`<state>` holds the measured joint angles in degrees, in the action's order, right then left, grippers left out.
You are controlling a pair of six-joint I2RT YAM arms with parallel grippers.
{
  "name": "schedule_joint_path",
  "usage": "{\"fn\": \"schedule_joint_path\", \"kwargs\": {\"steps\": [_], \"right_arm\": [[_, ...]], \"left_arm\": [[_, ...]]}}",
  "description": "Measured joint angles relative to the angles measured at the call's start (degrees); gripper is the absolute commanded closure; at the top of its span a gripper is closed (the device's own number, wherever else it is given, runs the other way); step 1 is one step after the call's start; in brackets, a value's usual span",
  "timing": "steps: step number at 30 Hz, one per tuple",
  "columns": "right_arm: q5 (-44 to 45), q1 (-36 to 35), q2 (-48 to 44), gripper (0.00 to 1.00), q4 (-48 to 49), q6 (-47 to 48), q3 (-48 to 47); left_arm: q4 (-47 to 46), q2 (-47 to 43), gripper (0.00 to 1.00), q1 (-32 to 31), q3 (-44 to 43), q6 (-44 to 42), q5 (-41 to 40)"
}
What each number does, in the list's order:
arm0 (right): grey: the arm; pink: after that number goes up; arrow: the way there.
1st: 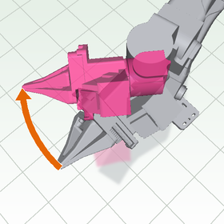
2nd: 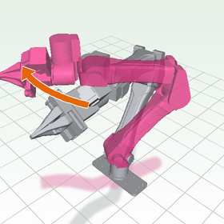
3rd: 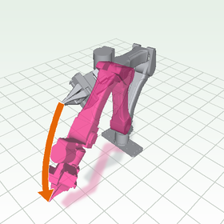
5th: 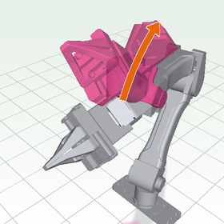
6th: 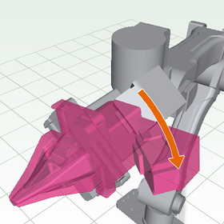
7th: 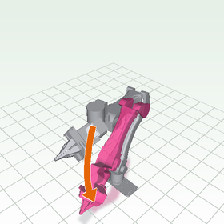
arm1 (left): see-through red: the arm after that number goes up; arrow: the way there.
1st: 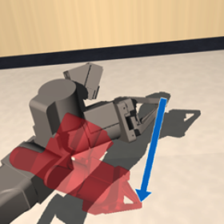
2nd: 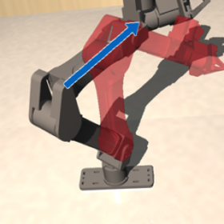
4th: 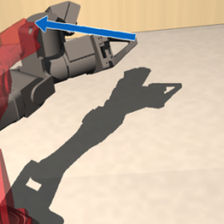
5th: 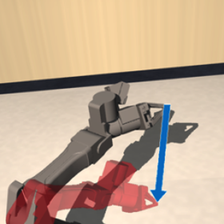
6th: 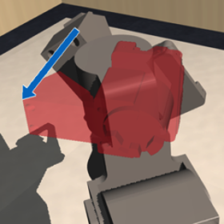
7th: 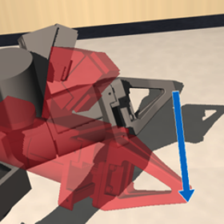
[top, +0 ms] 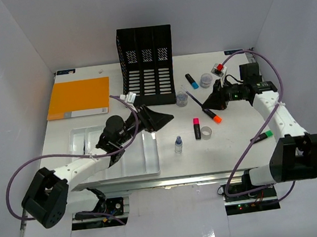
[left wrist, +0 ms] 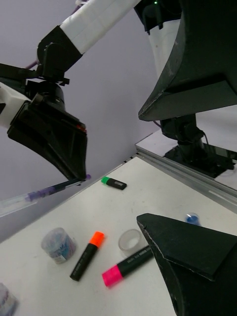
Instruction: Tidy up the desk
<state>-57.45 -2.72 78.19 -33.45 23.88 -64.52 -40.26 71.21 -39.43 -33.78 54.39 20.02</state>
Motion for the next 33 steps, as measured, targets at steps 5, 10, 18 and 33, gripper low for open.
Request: {"fn": "schedule_joint_path", "kwargs": {"steps": [5, 10, 18, 33], "right_arm": [[-6.69, -0.02, -5.01, 0.92, 2.95, -5.83, 4.07], [-10.54, -0.02, -9.02, 0.92, 7.00, -11.66, 9.17], [-13.65, -0.02, -13.52, 0.92, 13.53, -17.82, 11.65], [-13.57, -0.02, -13.58, 0.23, 17.84, -19.83, 13.90]], "left_arm": [[-3.72, 9.45, 0.17, -5.22, -7.79, -0.84, -5.37], [-5.28, 16.20, 0.23, -8.78, -14.21, -1.70, -9.59], [-5.41, 20.25, 0.49, -11.10, -17.33, -2.65, -12.37], [-7.34, 20.52, 1.00, -11.79, -17.83, -1.79, -11.08]]}}
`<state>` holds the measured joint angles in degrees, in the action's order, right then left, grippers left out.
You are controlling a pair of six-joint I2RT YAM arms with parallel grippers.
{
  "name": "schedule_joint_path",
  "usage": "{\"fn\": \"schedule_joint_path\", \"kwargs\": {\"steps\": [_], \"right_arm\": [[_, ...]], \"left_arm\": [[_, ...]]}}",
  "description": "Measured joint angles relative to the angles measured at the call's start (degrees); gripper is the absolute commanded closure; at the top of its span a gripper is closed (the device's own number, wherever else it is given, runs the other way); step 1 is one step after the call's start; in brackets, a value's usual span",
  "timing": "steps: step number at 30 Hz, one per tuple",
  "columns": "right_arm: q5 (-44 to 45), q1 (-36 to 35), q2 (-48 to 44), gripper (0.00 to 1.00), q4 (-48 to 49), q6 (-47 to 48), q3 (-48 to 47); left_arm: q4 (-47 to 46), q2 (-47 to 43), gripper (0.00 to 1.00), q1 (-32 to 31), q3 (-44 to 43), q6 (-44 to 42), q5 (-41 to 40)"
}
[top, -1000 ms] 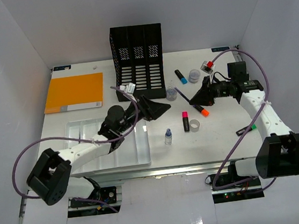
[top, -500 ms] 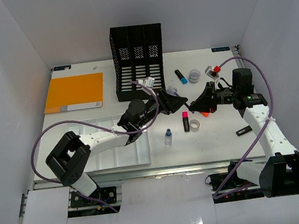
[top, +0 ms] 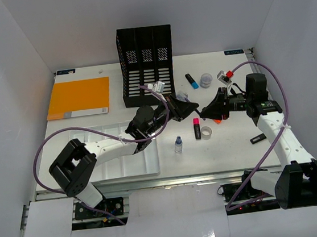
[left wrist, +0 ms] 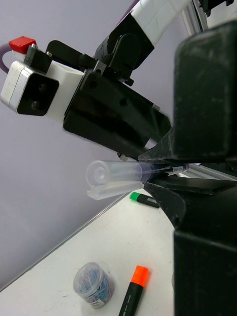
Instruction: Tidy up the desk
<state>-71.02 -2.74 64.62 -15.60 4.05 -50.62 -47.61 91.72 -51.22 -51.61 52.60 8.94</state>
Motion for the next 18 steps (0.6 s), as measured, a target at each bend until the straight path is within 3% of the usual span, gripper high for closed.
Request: {"fn": "schedule_joint_path", "kwargs": {"steps": [3, 6, 11, 18], "right_arm": [[0.09, 0.00, -0.07, 0.08, 0.35, 0.10, 0.47], [0.26, 0.17, -0.73, 0.02, 0.17, 2.15, 1.01], [0.08, 1.89, -3.87, 0.03, 0.12, 6.29, 2.82], [-3.31, 10.11, -7.76, 0.05, 2.17, 11.65, 12.15]], "left_arm": [[1.09, -0.22, 1.00, 0.04, 0.02, -0.47, 0.08], [8.83, -2.33, 1.00, 0.28, 0.06, -3.82, -0.29], [28.40, -10.86, 1.00, 3.55, 0.25, -11.97, -2.46], [58.75, -28.67, 1.00, 19.90, 0.17, -25.10, -11.88]]}}
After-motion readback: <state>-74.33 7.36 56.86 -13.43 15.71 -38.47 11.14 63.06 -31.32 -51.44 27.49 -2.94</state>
